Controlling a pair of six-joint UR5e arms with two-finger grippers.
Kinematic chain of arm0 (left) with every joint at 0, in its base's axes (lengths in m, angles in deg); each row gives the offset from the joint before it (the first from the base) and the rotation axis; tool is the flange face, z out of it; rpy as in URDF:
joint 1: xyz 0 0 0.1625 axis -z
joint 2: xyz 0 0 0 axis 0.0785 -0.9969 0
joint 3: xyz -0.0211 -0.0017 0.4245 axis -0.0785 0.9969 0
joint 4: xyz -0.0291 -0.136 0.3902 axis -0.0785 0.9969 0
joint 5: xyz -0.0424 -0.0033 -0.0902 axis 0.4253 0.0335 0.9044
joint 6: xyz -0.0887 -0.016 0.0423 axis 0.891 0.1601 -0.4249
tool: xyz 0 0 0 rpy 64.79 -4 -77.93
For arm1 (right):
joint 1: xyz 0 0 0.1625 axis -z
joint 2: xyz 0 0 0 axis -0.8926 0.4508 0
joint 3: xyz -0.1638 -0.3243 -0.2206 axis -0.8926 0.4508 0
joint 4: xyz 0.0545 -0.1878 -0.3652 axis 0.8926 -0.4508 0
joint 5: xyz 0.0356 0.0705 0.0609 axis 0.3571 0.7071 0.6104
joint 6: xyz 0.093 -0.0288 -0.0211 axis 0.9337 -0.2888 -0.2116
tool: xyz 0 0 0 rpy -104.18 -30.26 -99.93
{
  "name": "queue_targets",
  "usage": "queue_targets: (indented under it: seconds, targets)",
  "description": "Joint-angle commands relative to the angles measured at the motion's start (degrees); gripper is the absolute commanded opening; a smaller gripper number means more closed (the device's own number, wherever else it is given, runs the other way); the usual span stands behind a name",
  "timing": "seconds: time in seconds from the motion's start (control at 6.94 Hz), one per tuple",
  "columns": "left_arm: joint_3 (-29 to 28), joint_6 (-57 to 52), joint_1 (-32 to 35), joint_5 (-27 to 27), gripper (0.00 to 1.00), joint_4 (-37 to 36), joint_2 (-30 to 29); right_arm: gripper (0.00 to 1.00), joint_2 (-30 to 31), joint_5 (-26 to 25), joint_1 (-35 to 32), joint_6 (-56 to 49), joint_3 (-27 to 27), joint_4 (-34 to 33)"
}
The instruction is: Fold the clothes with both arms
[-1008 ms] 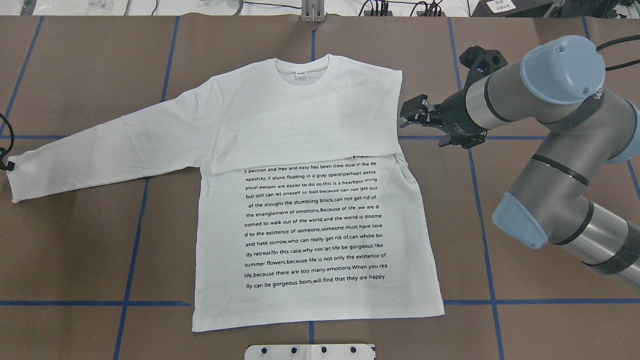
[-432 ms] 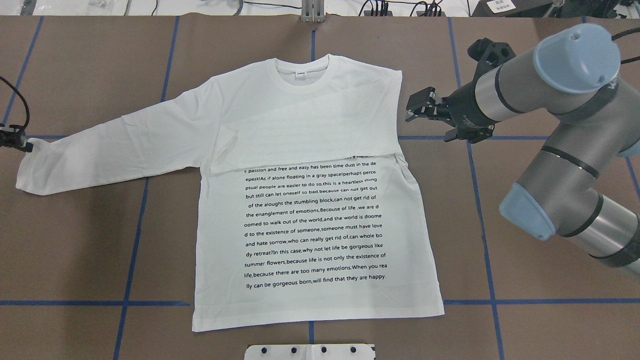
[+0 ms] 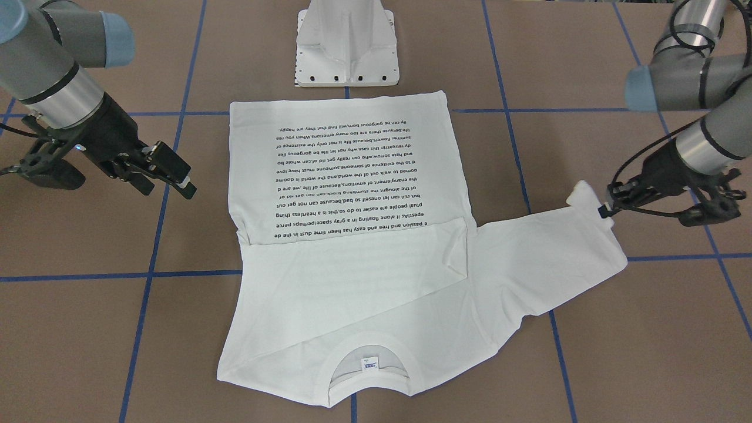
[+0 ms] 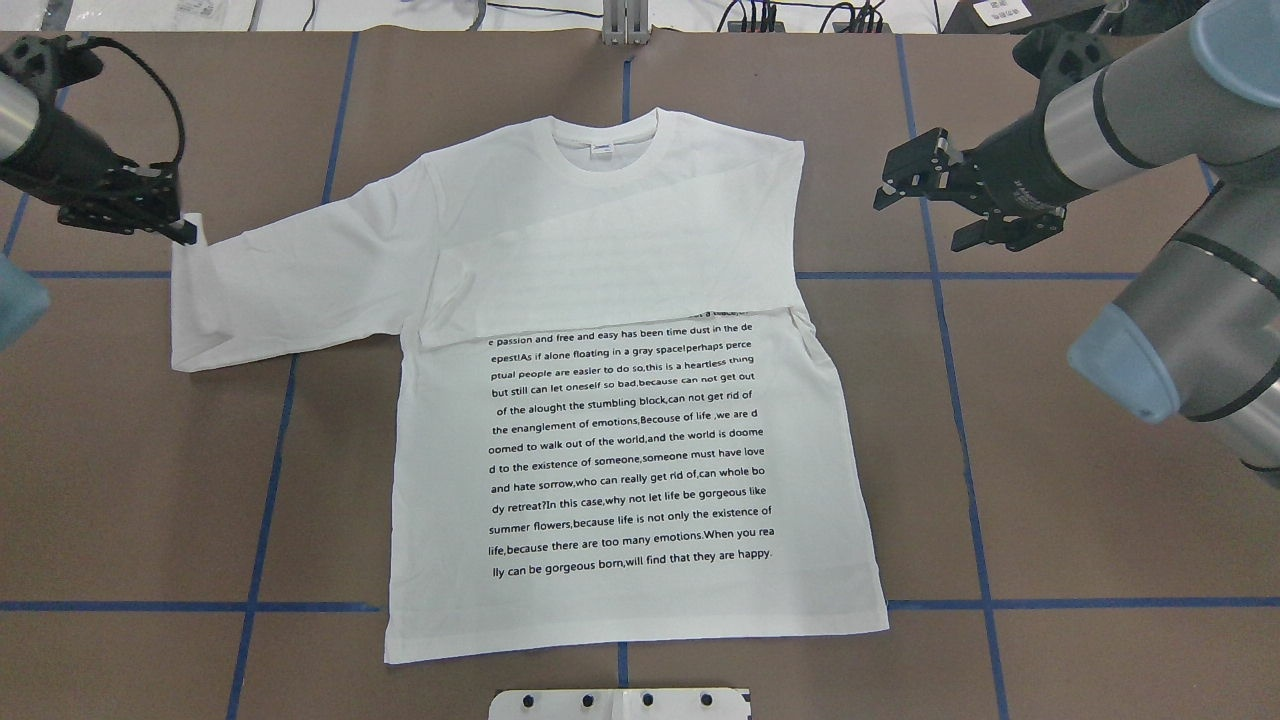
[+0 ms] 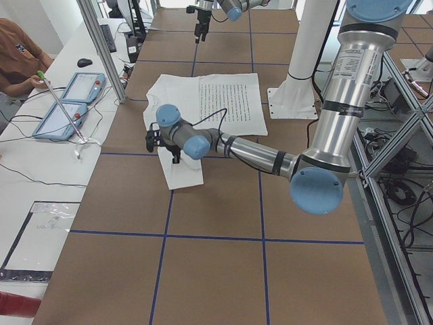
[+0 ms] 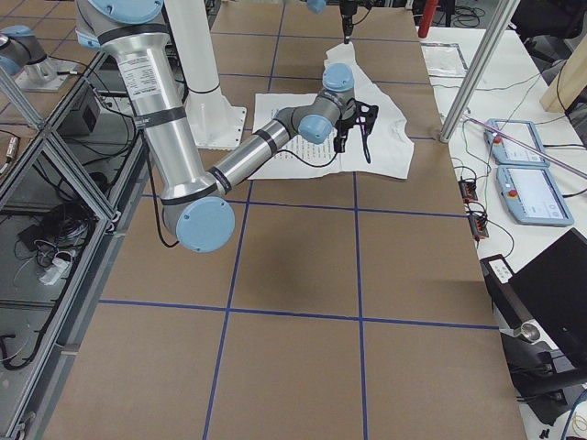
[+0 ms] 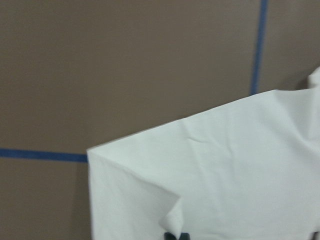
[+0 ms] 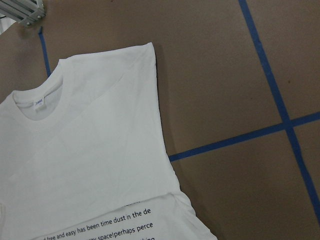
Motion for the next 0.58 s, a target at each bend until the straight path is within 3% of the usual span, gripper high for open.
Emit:
queue_targets:
  seconds: [0.0, 0.14, 0.43]
  targets:
    - [1.3, 29.8, -13.4, -6.4, 0.00, -1.2, -15.2, 1.00, 4.3, 5.1, -7.0, -10.0, 0.0, 0.1]
    - [-1.2, 37.5, -16.5, -9.8, 0.00, -1.2, -22.8, 1.00, 7.2, 6.9, -9.7, -14.9, 0.0, 0.5]
    - [-12.3, 42.6, -17.5, -16.2, 0.00, -1.0, -39.4, 1.00, 9.2, 7.3, -11.4, -18.8, 0.1, 0.6]
